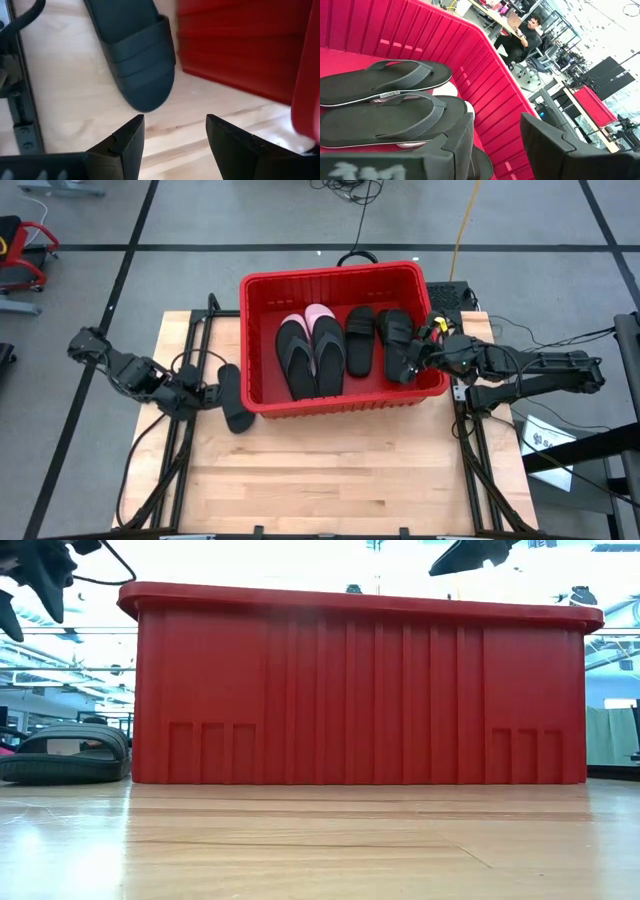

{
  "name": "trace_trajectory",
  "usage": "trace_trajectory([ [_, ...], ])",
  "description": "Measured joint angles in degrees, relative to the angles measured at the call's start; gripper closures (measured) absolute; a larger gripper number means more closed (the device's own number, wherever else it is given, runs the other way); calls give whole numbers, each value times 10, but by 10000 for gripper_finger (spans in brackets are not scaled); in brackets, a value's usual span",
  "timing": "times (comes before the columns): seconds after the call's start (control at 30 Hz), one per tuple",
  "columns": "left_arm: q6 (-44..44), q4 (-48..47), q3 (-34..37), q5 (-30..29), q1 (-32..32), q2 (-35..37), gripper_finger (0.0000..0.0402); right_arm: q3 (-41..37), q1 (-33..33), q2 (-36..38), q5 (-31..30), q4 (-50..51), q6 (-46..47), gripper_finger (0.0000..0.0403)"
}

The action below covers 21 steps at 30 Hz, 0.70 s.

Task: Pick and place slides into bin
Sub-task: Put the black slide into the red bin

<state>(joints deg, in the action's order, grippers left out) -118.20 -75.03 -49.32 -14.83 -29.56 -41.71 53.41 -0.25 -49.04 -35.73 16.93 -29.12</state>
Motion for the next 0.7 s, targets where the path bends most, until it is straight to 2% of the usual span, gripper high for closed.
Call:
trace_trajectory([
  [0.1, 0, 9, 6, -14, 15, 6, 197, 0, 0, 0, 0, 0, 0, 252],
  [0.2, 39, 16, 6, -19, 29, 5, 197, 0, 0, 0, 0, 0, 0, 252],
  [0.37, 54, 41, 6, -57, 55, 4, 197, 1, 0, 0, 0, 0, 27, 252],
  [0.47, 122, 42, 6, -58, 63, 2, 197, 1, 0, 0, 0, 0, 38, 252],
  [0.63, 72, 24, 12, -60, 98, -7, 197, 1, 0, 0, 0, 0, 44, 252],
  [0.7, 70, 18, 24, -33, 118, -8, 197, 1, 0, 0, 0, 0, 45, 252],
])
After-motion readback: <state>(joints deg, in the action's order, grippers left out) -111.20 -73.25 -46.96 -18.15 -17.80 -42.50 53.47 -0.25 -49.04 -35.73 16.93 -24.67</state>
